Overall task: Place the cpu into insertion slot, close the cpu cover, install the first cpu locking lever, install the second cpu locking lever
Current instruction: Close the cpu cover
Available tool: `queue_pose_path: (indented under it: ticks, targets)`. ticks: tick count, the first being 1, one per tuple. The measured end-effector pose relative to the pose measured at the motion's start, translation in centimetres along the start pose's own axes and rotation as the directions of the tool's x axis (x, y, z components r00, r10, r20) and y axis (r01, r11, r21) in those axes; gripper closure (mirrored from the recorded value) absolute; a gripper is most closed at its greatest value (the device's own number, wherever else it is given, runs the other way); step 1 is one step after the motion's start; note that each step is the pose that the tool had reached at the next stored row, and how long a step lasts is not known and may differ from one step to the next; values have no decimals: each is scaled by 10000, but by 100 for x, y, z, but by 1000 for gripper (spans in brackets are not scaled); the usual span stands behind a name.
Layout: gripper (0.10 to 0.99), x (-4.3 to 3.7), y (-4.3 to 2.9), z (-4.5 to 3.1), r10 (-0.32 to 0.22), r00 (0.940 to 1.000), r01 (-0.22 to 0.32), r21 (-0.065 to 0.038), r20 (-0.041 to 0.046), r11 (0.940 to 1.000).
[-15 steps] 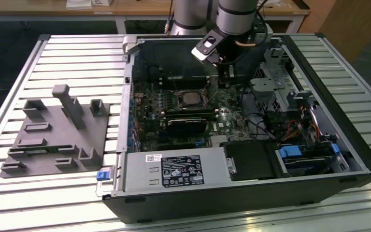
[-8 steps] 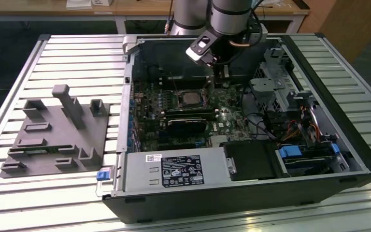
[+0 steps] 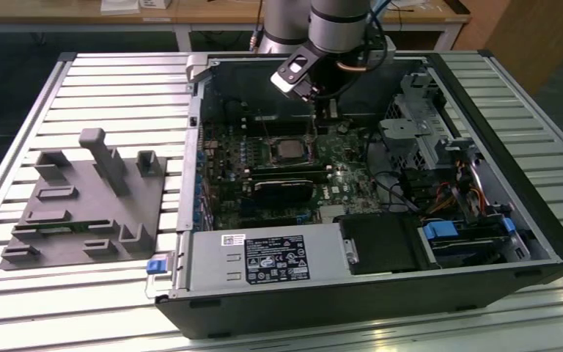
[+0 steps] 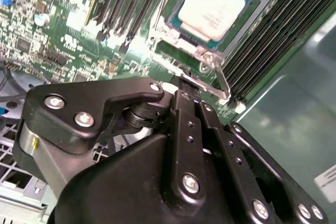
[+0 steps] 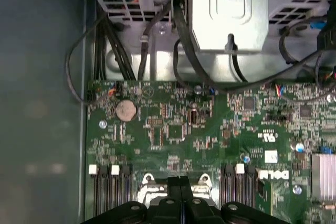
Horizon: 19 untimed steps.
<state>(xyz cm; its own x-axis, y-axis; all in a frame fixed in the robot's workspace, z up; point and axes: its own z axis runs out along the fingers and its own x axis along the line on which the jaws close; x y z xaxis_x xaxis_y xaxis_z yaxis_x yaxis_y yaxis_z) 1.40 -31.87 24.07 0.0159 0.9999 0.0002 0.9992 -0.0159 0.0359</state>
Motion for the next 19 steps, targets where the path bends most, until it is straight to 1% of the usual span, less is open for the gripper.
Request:
queue_pose_path:
  ticks: [4, 11, 13, 19]
  targets:
    - [980, -1, -65, -2, -1, 10000, 1, 0, -1, 10000]
    - [980, -1, -68, -2, -1, 10000, 1, 0, -1, 10000]
    - [980, -1, -81, -2, 1, 10000, -1, 0, 0, 10000]
    - [980, -3, -164, 28, -1, 10000, 1, 2, 7, 10000]
